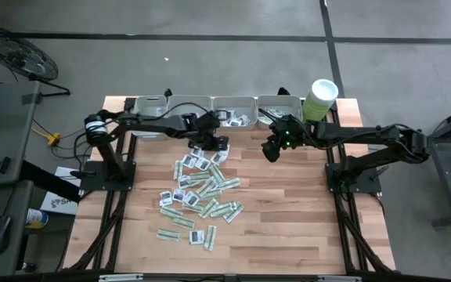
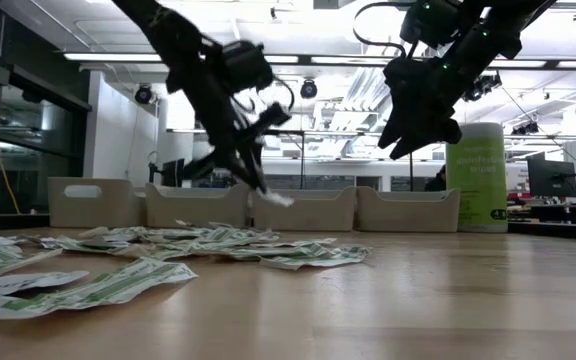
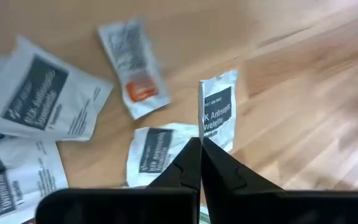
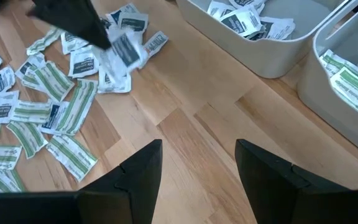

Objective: Pick & Place First Aid Supplies
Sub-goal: Put the gray towelette pack into the middle right gray bin

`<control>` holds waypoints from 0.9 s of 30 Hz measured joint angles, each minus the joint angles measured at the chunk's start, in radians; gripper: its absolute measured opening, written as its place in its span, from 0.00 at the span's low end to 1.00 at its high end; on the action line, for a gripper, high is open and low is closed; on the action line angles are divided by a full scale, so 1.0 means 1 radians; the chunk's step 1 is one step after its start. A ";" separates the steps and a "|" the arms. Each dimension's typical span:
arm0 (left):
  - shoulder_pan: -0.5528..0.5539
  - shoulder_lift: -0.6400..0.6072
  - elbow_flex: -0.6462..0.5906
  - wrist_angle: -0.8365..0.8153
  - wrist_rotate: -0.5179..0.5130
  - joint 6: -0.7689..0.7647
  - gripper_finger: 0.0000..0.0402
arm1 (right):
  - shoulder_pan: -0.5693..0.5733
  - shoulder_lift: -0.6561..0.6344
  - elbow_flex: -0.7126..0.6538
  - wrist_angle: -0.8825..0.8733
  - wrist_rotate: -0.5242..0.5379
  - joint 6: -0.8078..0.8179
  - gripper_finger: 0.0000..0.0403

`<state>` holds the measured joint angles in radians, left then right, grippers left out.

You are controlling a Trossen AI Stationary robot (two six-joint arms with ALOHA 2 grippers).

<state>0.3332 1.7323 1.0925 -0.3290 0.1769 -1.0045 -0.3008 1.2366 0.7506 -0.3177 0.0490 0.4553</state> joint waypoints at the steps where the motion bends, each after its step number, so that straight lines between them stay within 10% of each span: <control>1: 0.000 -0.013 0.012 -0.016 -0.010 0.011 0.00 | 0.000 0.000 0.000 0.000 0.000 -0.001 0.49; 19: 0.001 -0.029 0.192 -0.081 -0.600 0.346 0.00 | 0.000 0.000 0.000 0.001 0.004 -0.007 0.49; 27: 0.044 0.045 0.191 -0.035 -0.605 0.387 0.00 | 0.000 0.000 0.000 0.001 0.001 -0.011 0.49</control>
<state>0.3777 1.7770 1.2838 -0.3641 -0.4286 -0.6178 -0.3008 1.2366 0.7506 -0.3169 0.0496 0.4446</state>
